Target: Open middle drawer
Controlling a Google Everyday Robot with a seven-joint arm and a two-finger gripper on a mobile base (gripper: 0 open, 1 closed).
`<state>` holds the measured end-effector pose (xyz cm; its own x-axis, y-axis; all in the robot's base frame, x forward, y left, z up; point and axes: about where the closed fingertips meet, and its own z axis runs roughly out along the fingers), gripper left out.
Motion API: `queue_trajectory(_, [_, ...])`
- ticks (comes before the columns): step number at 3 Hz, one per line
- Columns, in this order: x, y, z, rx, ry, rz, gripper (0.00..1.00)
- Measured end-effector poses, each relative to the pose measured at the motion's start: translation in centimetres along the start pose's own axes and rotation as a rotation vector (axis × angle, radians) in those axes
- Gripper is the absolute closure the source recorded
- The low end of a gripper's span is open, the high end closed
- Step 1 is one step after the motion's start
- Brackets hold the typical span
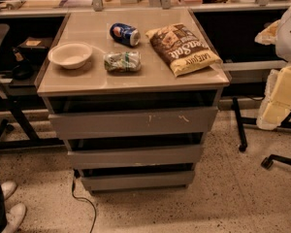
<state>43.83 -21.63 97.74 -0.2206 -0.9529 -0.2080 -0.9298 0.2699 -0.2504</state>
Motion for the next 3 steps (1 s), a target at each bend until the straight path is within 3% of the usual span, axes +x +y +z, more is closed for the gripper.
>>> queue_trajectory(2, [-0.1,0.6,1.0,-0.006,-0.009,-0.005,0.0])
queue_trajectory(3, [-0.7,2.2,5.4,-0.055,-0.052,-0.011,0.0])
